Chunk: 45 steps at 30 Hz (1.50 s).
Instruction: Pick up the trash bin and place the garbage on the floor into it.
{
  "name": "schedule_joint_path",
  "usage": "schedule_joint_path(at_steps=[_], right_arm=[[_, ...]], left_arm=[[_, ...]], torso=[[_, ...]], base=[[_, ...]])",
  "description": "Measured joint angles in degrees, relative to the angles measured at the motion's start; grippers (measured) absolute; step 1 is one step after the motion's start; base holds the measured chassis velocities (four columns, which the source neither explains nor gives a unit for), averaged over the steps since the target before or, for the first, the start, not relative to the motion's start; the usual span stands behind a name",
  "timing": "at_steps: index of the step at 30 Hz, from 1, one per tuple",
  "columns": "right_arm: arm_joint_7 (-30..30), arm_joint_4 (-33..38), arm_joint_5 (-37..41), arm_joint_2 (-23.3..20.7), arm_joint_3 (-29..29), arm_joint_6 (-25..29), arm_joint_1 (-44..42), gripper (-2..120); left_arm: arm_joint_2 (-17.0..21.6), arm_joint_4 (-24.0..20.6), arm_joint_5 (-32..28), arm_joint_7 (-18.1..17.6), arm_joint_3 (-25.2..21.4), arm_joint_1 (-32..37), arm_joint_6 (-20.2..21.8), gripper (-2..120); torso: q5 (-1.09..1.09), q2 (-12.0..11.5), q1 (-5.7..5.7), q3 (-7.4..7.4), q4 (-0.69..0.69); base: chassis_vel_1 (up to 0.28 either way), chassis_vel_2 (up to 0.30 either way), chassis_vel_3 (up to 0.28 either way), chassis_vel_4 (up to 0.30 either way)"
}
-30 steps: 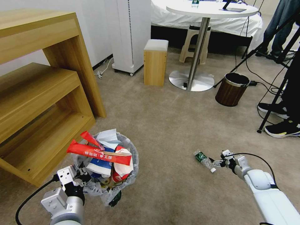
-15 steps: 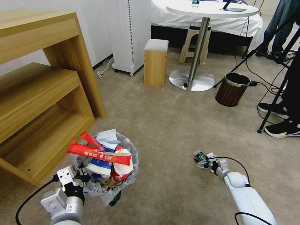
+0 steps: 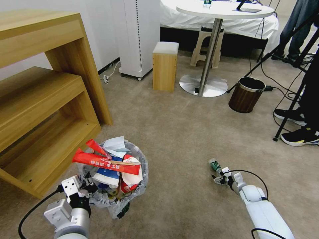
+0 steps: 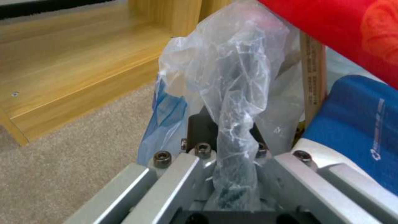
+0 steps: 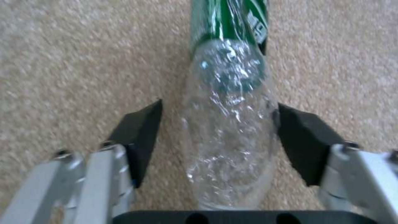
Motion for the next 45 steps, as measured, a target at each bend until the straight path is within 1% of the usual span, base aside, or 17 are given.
schedule_joint_path(at_steps=[2,3,6,15,17,18,19,20,21,23,25,28,33,35,37,40,45], right_arm=[[-0.01,0.62,0.69,-0.38,0.22,0.10,-0.54,52],[-0.01,0.62,0.69,-0.38,0.22,0.10,-0.54,52],[-0.55,5.48,6.00,-1.74,-0.40,0.02,-2.82,37],[-2.06,16.75,11.32,-3.91,-1.65,-1.17,-6.56,18],[-5.81,25.27,21.12,-5.83,-3.16,3.51,-8.56,13],[-5.81,25.27,21.12,-5.83,-3.16,3.51,-8.56,13],[-10.33,30.07,30.23,-6.40,-4.96,11.27,-8.97,11],[-13.41,34.30,35.55,-6.66,-6.46,14.92,-9.11,11],[-13.41,34.30,35.55,-6.66,-6.46,14.92,-9.11,11],[-17.09,43.58,44.07,-7.17,-9.71,17.49,-8.97,11],[-20.22,48.79,49.05,-7.20,-12.25,17.57,-8.25,11],[-23.87,52.24,51.94,-6.73,-15.81,17.44,-7.26,11],[-26.96,52.95,52.65,-5.45,-21.98,17.24,-6.34,11],[-28.16,50.69,51.22,-3.94,-26.05,17.53,-5.92,11],[-28.31,50.09,50.80,-3.66,-26.80,17.62,-5.88,11],[-29.19,47.09,48.14,-2.34,-30.38,17.99,-6.05,11],[-29.78,46.98,47.84,-2.30,-30.83,18.01,-6.19,11]], left_arm=[[0.04,-0.06,-0.01,-0.01,-0.01,0.07,0.01,0],[0.04,-0.06,-0.01,-0.01,-0.01,0.07,0.01,0],[0.05,0.03,-0.01,-0.03,-0.04,-0.02,0.01,0],[-0.15,0.99,0.07,-0.06,0.18,-0.52,0.03,0],[-0.09,2.87,0.27,-0.05,0.69,-0.50,0.02,0],[-0.09,2.87,0.27,-0.05,0.69,-0.50,0.02,0],[-0.16,4.21,0.88,0.01,1.53,-0.31,-0.13,0],[-0.37,4.95,1.62,0.18,2.27,-0.21,-0.30,0],[-0.37,4.95,1.62,0.18,2.27,-0.21,-0.30,0],[-1.24,6.24,3.79,0.60,3.82,-0.15,-0.77,0],[-1.72,7.05,4.85,0.85,4.78,-0.20,-0.86,0],[-2.10,8.19,5.81,0.89,5.52,-0.50,-0.88,0],[-2.29,9.27,6.22,0.90,6.28,-0.97,-0.88,0],[-2.32,9.51,6.52,0.80,6.76,-1.28,-0.66,0],[-2.29,9.51,6.52,0.64,6.96,-1.31,-0.44,0],[-0.33,8.01,2.92,-1.93,7.75,-1.02,4.42,0],[3.20,6.31,-2.14,-4.31,7.11,-0.16,8.44,0]], torso=[[0.00,0.00,0.00,0.00,0.01],[0.00,0.00,0.00,0.00,0.01],[0.00,0.00,0.00,0.00,0.00],[0.00,0.00,0.00,0.00,0.00],[-0.02,0.00,0.00,0.00,-0.02],[-0.02,0.00,0.00,0.00,-0.02],[-0.02,0.00,0.00,0.00,0.00],[0.01,0.00,0.00,0.00,0.01],[0.01,0.00,0.00,0.00,0.01],[-0.04,0.01,0.00,-0.01,0.02],[-0.02,0.01,0.00,0.00,0.01],[-0.01,0.01,0.00,0.00,0.00],[-0.01,0.01,0.00,0.00,0.00],[-0.01,0.01,0.00,0.00,0.00],[-0.01,0.01,0.00,0.00,0.01],[-0.01,0.01,0.00,0.00,0.00],[0.00,0.01,0.00,0.00,0.00]], base=[[0.000,0.000,0.000,0.000],[0.000,0.000,0.000,0.000],[0.000,0.000,0.000,0.000],[0.000,0.000,0.000,0.000],[0.000,0.000,0.000,0.000],[0.000,0.000,0.000,0.000],[0.000,0.000,0.000,0.000],[0.000,0.000,0.000,0.000],[0.000,0.000,0.000,0.000],[0.000,0.000,0.000,0.000],[0.000,0.000,0.000,0.000],[0.000,0.000,0.000,0.000],[0.000,0.000,0.000,0.000],[0.000,0.000,0.000,0.000],[0.000,0.000,0.000,0.000],[0.000,0.000,0.000,0.000],[0.000,0.000,0.000,0.000]])
